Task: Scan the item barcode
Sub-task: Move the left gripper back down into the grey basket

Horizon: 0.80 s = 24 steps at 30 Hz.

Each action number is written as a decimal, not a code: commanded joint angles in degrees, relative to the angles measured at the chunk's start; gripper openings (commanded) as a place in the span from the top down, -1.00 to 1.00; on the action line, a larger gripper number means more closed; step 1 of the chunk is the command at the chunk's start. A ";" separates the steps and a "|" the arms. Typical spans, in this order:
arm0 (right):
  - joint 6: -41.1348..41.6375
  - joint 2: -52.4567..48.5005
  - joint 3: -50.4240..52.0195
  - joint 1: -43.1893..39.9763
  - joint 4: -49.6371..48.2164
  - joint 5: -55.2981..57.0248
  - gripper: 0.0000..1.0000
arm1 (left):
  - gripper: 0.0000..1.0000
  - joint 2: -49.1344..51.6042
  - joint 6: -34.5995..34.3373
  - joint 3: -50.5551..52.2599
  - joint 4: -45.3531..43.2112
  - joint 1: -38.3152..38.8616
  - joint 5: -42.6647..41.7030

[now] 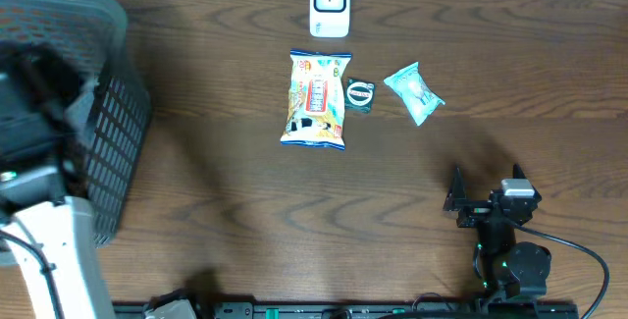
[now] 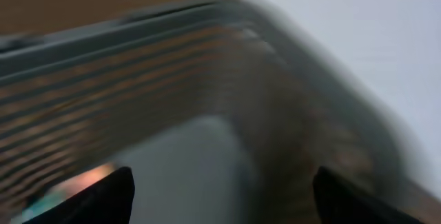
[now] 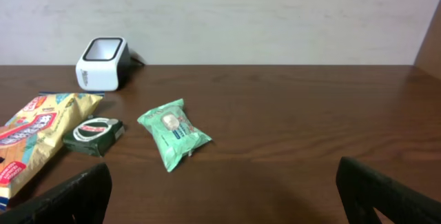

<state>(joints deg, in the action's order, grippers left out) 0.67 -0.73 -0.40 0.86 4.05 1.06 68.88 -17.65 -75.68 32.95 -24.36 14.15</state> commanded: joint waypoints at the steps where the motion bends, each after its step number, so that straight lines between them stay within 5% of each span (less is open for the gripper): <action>1: 0.59 0.09 0.09 -0.46 0.24 -0.13 -0.99 | -0.65 3.98 0.85 -0.28 2.03 -6.23 0.57; 10: 0.59 0.09 0.09 -0.46 0.24 -0.13 -0.99 | -0.68 18.56 -6.56 -0.28 9.90 -13.92 16.41; 24: 0.59 0.09 0.09 -0.46 0.24 -0.13 -0.99 | -0.81 33.18 -14.60 -0.28 16.92 -17.99 23.82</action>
<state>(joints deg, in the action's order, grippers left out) 0.67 -0.73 -0.40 0.86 4.05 1.06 99.85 -29.39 -75.66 49.50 -41.28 35.35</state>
